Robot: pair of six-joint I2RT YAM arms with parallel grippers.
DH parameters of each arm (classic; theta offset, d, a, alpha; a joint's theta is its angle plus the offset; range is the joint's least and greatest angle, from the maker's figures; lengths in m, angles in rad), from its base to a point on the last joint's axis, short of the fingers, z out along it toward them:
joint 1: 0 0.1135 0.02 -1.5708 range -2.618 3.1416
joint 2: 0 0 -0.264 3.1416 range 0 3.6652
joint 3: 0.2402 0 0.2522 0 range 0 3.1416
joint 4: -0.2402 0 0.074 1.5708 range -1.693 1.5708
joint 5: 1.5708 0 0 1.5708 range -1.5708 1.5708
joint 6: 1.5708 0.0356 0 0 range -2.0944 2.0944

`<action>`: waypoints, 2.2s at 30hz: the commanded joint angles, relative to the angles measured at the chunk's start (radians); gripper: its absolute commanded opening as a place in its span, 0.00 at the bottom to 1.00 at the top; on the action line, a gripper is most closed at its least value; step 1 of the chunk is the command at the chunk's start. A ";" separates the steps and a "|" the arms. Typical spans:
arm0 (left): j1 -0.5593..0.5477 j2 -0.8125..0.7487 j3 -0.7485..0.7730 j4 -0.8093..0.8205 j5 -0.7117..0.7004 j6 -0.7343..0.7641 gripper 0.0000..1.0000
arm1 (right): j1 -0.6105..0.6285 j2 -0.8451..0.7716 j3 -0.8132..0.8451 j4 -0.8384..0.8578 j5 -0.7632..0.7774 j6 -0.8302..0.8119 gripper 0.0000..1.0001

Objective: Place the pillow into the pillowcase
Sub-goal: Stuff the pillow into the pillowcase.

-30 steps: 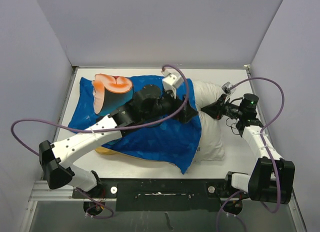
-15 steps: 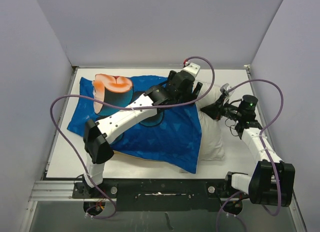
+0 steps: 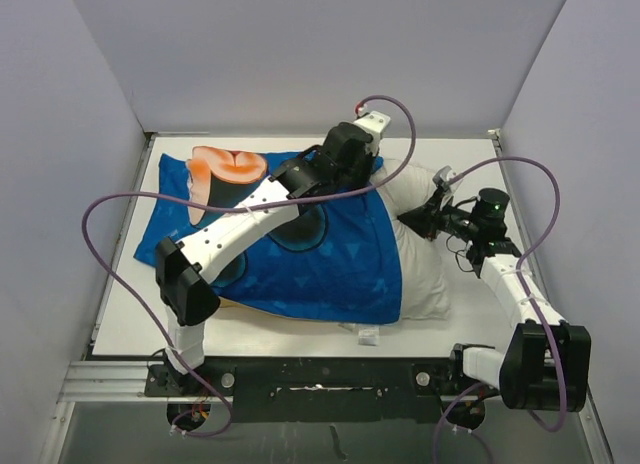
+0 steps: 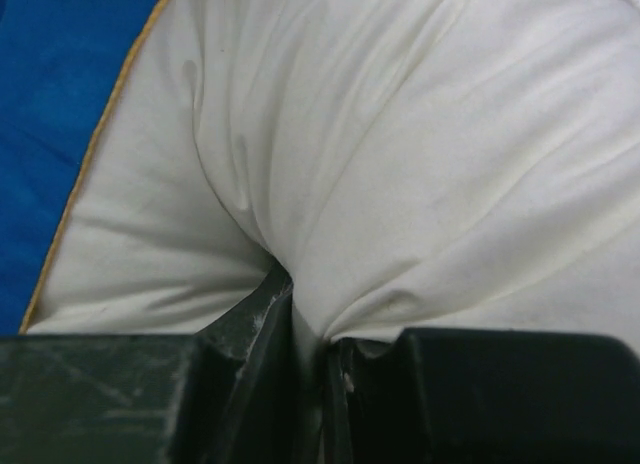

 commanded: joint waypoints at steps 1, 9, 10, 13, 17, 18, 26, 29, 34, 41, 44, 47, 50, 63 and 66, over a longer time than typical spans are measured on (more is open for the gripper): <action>0.068 -0.116 -0.029 0.438 0.443 -0.110 0.00 | 0.133 0.012 0.154 0.004 0.012 -0.109 0.00; 0.185 0.297 0.892 0.701 0.790 -0.359 0.00 | 0.166 0.372 1.071 -0.295 -0.011 -0.237 0.00; 0.199 0.301 0.926 0.753 0.788 -0.381 0.00 | 0.166 0.400 1.161 -0.331 -0.026 -0.258 0.00; 0.235 0.163 0.745 0.859 0.831 -0.381 0.00 | 0.171 0.439 1.327 -0.428 -0.076 -0.355 0.00; 0.205 -0.093 0.243 1.030 0.976 -0.333 0.00 | 0.226 0.357 1.278 -0.766 -0.148 -0.841 0.00; 0.184 -0.157 0.104 1.063 1.006 -0.315 0.00 | 0.245 0.321 1.216 -0.892 -0.142 -1.025 0.00; -0.135 -0.416 -1.043 1.389 0.831 -0.168 0.00 | 0.193 0.011 0.370 -1.284 0.099 -1.885 0.00; -0.247 -0.394 -1.241 1.509 0.708 -0.193 0.00 | 0.094 -0.082 0.170 -1.254 0.136 -2.001 0.01; -0.371 -0.417 -1.390 1.466 0.555 -0.203 0.20 | 0.046 -0.156 0.024 -1.233 0.203 -2.020 0.11; -0.381 -0.788 -1.389 0.917 0.554 -0.300 0.62 | 0.016 -0.149 0.094 -1.351 0.190 -1.883 0.58; -0.382 -0.984 -1.370 0.651 0.574 -0.408 0.63 | -0.007 -0.153 0.183 -1.506 0.182 -1.838 0.68; -0.382 -1.185 -1.366 0.462 0.553 -0.497 0.63 | -0.040 -0.139 0.312 -1.707 0.162 -1.814 0.71; -0.382 -1.360 -1.346 0.274 0.431 -0.549 0.60 | -0.054 -0.122 0.445 -1.824 0.149 -1.741 0.76; -0.380 -1.208 -1.050 0.036 -0.279 -0.448 0.62 | 0.151 -0.032 0.939 -1.710 0.018 -1.109 0.92; -0.365 -1.067 -0.961 0.048 -0.390 -0.372 0.65 | 0.285 0.001 0.940 -1.426 0.068 -0.792 0.92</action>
